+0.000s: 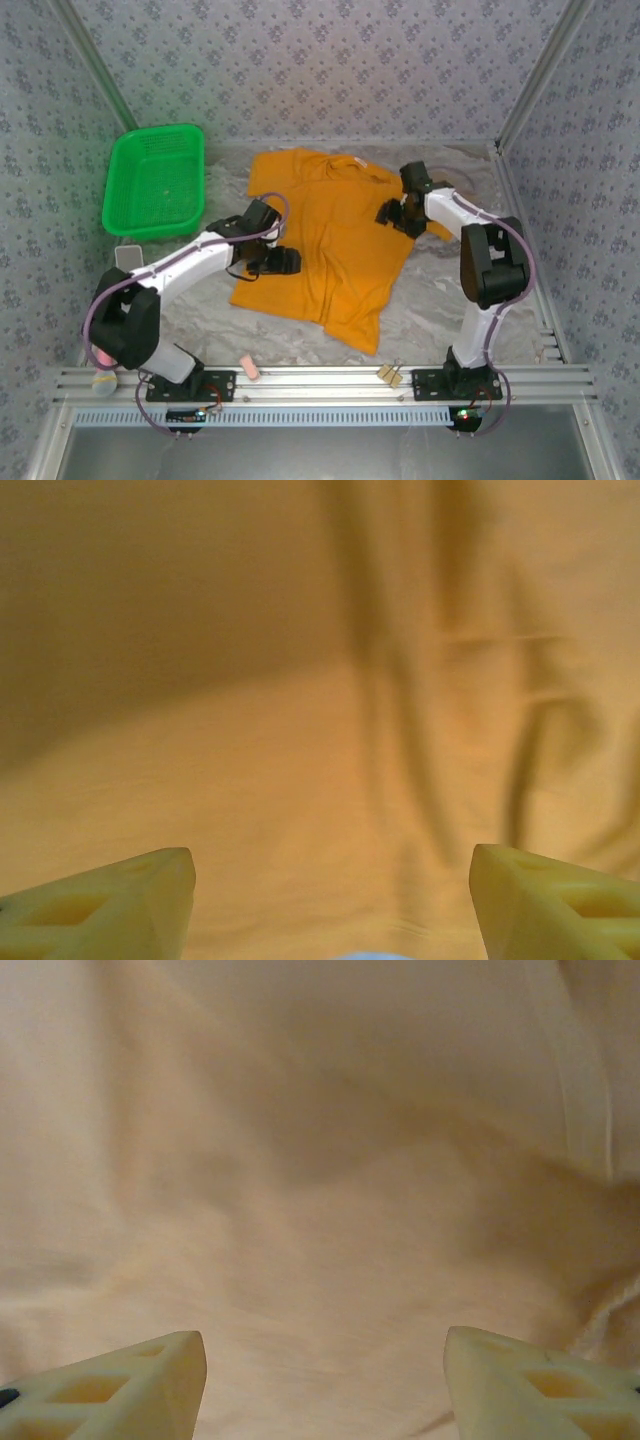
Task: Fold the inside-out t-shirt
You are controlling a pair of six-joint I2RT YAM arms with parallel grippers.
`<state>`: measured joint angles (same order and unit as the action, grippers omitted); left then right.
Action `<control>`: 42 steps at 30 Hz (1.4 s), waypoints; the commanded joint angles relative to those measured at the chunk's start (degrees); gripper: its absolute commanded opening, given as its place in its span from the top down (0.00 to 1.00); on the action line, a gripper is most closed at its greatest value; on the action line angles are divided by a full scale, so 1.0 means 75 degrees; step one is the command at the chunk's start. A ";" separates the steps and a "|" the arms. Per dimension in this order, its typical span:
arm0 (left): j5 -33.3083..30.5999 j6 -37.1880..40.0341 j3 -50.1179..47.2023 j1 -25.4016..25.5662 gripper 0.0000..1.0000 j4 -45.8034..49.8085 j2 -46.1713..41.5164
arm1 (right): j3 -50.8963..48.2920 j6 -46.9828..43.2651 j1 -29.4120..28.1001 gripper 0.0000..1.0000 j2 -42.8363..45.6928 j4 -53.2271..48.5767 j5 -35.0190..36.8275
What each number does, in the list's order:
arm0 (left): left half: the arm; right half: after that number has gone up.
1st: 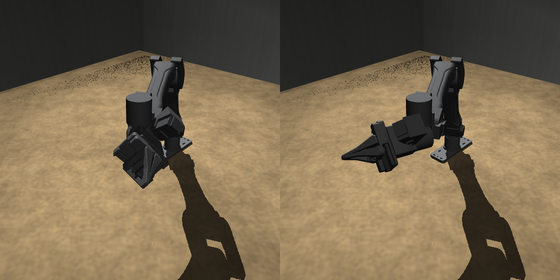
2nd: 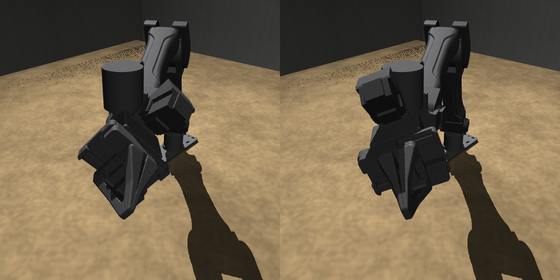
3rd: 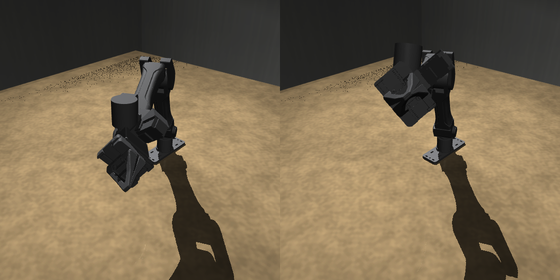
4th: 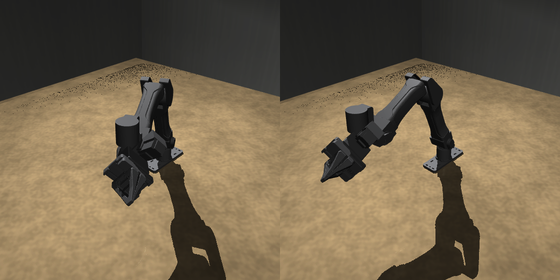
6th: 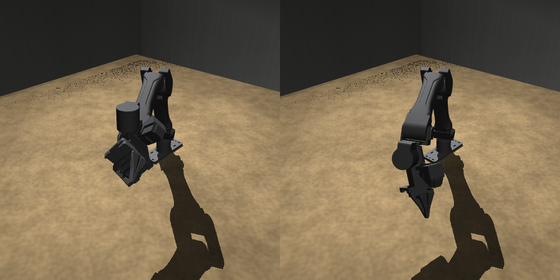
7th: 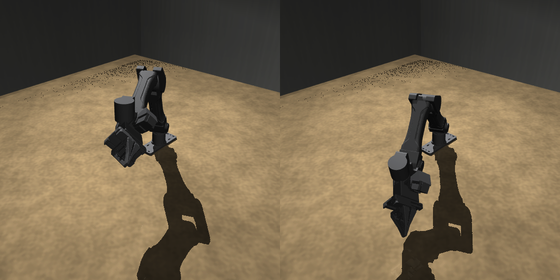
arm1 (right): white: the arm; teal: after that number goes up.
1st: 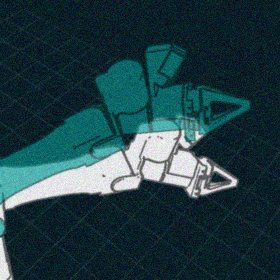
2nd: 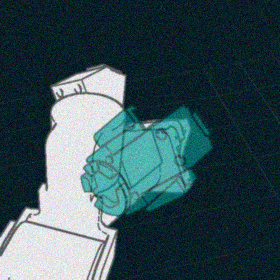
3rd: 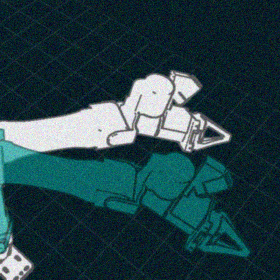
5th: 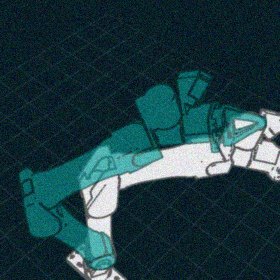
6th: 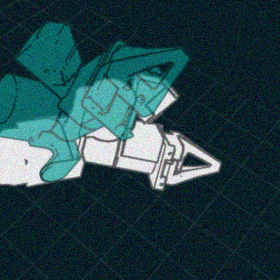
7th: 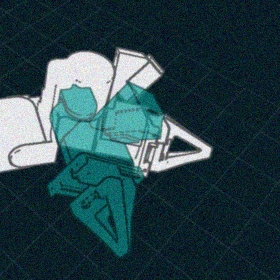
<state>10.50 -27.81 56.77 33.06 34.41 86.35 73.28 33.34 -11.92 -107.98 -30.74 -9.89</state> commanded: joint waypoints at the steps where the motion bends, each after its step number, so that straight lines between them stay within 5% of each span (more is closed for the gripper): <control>1: -0.0914 0.0345 -0.0245 0.0051 0.30 0.0086 0.0322 | -0.0018 -0.0169 0.0217 0.44 -0.0461 0.0719 0.0004; 5: -0.0609 0.0240 -0.0761 0.0066 0.34 -0.0074 0.0536 | 0.0837 -0.0356 0.0356 0.63 -0.1226 0.0607 0.0195; 8: -0.0222 -0.0110 -0.1151 0.0258 0.39 0.0125 0.0447 | 0.1672 -0.0343 0.0475 0.68 -0.1947 0.0645 -0.0102; 18: 0.1083 -0.1802 -0.1990 0.2241 0.41 -0.0485 -0.0070 | 0.5386 -0.0382 0.0054 0.63 -0.4269 -0.0009 -0.1134; 22: 0.0449 -0.1760 -0.1502 0.2495 0.38 0.0141 -0.0635 | 0.5838 -0.0467 -0.0022 0.51 -0.4083 -0.0401 -0.0782; 26: -0.0306 -0.0888 -0.0818 0.2506 0.34 0.0773 -0.1225 | 0.5074 -0.0211 0.0210 0.41 -0.2989 -0.0715 -0.0468; 29: -0.0518 0.0396 -0.0505 0.2727 0.30 0.0040 -0.1394 | 0.3894 0.0155 0.0507 0.36 -0.1759 -0.0979 -0.0234; 36: -0.0993 0.3494 0.0956 0.3828 0.29 -0.1612 0.0537 | -0.0757 0.1516 0.1198 0.34 0.1938 -0.0843 0.0687; 42: -0.0299 0.4482 0.1919 0.4030 0.26 -0.2021 0.1929 | -0.3300 0.1423 0.1351 0.38 0.3687 -0.1177 -0.0828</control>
<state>6.02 -1.74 69.60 63.31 22.15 99.59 53.87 42.96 -1.52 -81.97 -36.99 -9.96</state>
